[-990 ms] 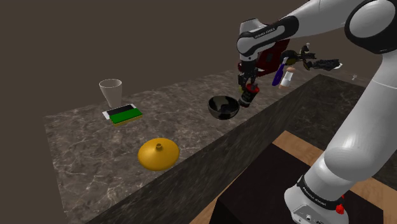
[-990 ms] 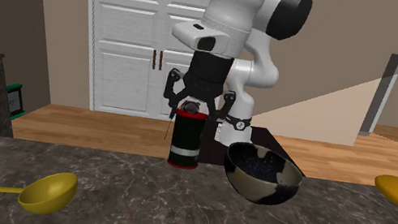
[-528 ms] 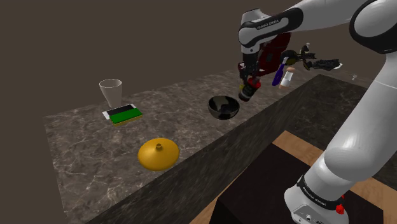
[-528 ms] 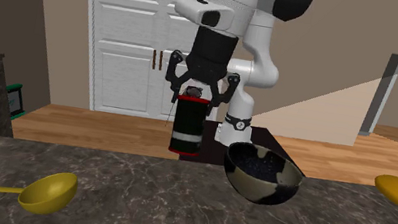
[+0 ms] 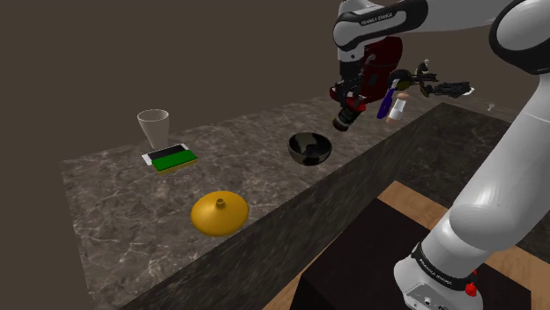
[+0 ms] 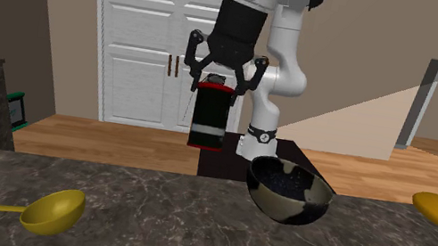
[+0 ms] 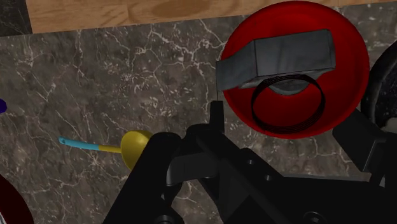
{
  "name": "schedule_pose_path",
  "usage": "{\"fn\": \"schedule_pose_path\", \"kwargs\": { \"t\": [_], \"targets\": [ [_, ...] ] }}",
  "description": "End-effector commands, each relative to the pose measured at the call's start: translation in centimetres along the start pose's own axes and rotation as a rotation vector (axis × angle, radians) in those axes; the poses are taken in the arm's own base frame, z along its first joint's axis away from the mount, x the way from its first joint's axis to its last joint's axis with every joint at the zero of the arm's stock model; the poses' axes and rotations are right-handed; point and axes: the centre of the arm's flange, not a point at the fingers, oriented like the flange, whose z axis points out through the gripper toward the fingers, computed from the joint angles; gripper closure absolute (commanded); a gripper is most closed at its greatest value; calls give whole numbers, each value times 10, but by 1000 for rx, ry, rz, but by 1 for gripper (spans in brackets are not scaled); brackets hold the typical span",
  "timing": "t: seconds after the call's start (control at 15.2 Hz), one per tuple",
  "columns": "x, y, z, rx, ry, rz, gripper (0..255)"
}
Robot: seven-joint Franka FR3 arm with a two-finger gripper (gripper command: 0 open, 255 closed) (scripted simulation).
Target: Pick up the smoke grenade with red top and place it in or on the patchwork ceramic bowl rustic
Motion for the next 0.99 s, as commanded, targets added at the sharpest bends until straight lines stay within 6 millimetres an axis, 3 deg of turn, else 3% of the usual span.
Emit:
{"fn": "schedule_pose_path", "kwargs": {
  "t": [0.0,0.46,0.92],
  "targets": [
    [-1,2,-10,0,0,0,255],
    [-7,9,-45,0,0,0,255],
    [1,-74,-84,0,0,0,255]
  ]
}}
